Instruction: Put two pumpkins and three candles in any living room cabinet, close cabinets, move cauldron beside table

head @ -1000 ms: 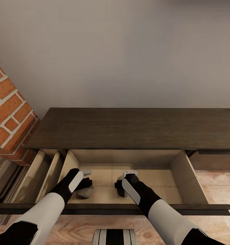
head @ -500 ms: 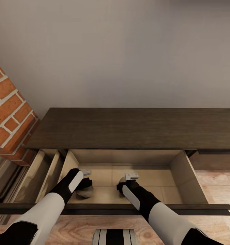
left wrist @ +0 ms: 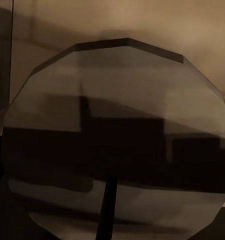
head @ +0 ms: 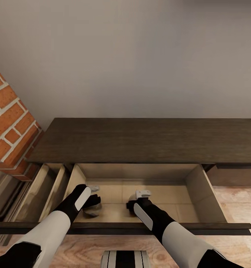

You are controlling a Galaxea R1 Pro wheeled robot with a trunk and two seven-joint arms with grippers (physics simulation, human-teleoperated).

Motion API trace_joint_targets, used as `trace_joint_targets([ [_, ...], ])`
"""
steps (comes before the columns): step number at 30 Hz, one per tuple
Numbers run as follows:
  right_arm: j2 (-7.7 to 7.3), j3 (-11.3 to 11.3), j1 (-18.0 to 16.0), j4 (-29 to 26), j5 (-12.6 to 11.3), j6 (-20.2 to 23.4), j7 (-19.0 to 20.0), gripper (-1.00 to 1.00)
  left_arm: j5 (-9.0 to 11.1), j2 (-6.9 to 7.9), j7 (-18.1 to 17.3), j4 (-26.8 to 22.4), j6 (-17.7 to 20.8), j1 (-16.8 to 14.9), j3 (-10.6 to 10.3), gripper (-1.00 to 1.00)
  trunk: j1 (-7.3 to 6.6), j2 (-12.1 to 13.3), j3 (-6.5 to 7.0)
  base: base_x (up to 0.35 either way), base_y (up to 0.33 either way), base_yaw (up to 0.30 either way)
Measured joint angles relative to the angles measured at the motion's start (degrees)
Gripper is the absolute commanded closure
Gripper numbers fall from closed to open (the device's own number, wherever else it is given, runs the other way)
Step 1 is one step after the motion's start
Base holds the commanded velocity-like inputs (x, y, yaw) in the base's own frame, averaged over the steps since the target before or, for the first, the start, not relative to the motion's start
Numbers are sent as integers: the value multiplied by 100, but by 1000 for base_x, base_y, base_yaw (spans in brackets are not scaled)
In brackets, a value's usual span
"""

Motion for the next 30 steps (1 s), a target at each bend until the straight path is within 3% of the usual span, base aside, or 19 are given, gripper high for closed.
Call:
trace_joint_targets([
  [10,1,100,-5,119,192,38,164,100,-36,2,-5,13,-3,1,-23,100,-2,-1,1,0,0,0],
  [11,1,100,-5,120,196,39,167,100,-34,2,-3,13,-4,1,-25,-100,-2,-1,1,0,0,0],
  [12,0,100,-3,115,213,42,169,100,-8,4,-8,118,4,4,-22,-100,-1,0,0,0,0,0],
  [13,0,101,-5,116,217,42,171,100,-105,9,3,124,33,5,-25,-100,-1,0,0,0,0,0],
  [30,0,102,-3,116,230,39,174,100,-81,9,1,121,20,4,-17,-100,0,0,0,0,0,0],
])
